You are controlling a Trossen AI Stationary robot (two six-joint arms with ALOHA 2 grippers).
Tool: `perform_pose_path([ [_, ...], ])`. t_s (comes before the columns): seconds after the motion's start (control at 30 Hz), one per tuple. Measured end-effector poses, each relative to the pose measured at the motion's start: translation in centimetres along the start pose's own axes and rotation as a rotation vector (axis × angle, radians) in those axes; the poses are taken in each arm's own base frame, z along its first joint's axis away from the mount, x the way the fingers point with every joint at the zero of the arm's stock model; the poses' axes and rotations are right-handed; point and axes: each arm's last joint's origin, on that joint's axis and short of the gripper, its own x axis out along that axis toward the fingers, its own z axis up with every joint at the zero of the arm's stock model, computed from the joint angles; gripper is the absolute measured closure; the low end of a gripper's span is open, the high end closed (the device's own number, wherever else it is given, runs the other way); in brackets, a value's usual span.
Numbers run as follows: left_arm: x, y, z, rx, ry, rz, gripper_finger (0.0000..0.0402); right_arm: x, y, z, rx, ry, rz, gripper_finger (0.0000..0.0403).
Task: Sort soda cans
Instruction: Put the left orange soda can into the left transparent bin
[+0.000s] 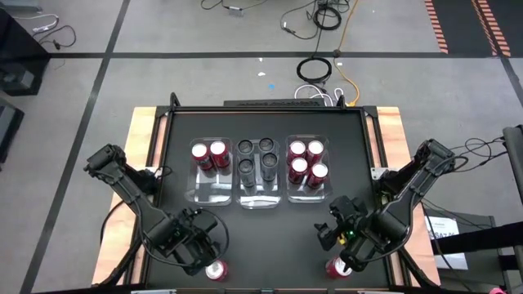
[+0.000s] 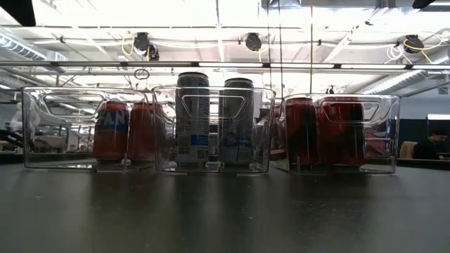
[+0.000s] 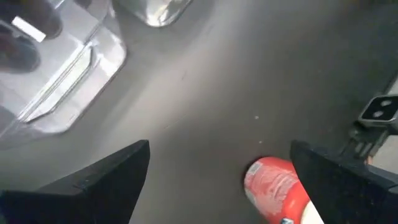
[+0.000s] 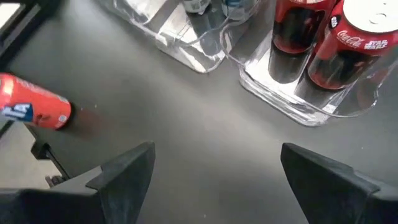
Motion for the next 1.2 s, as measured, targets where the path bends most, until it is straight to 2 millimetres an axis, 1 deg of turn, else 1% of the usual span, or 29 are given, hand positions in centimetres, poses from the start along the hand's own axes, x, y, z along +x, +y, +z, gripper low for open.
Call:
perform_pose_path([
  [0.07, -0.1, -0.2, -0.1, -0.005, -0.016, -0.016, 0.0006, 0.0, 0.0, 0.0, 0.022, -0.001, 0.0, 0.0062],
  [0.23, -0.1, -0.7, -0.1, -0.086, -0.002, -0.067, 0.0006, 0.0, 0.0, 0.0, 0.068, -0.001, -0.001, 0.0062],
  [0.33, 0.1, -1.3, -0.2, -0.075, 0.007, -0.109, 0.0006, 0.0, 0.0, 0.0, 0.08, -0.002, -0.001, 0.0062],
  [0.53, 2.1, -2.9, -1.1, 0.054, 0.114, -0.156, 0.0006, 0.0, 0.0, 0.0, 0.097, -0.001, -0.001, 0.0062],
  [0.63, 3.1, -3.7, -1.5, 0.069, 0.151, -0.174, 0.0006, 0.0, 0.0, 0.0, 0.093, -0.001, -0.001, 0.0062],
  [0.77, 3.8, -4.6, -1.6, 0.059, 0.159, -0.228, 0.0006, 0.0, 0.0, 0.0, 0.071, -0.001, -0.003, 0.0062],
  [0.97, 3.8, -4.7, -1.7, 0.059, 0.157, -0.235, 0.0006, 0.0, -0.1, 0.0, 0.016, 0.003, -0.011, 0.0062],
  [1.2, 4.0, -4.6, -1.1, 0.045, 0.14, -0.232, 0.0006, 0.0, -0.2, 0.0, -0.038, 0.002, -0.022, 0.0062],
])
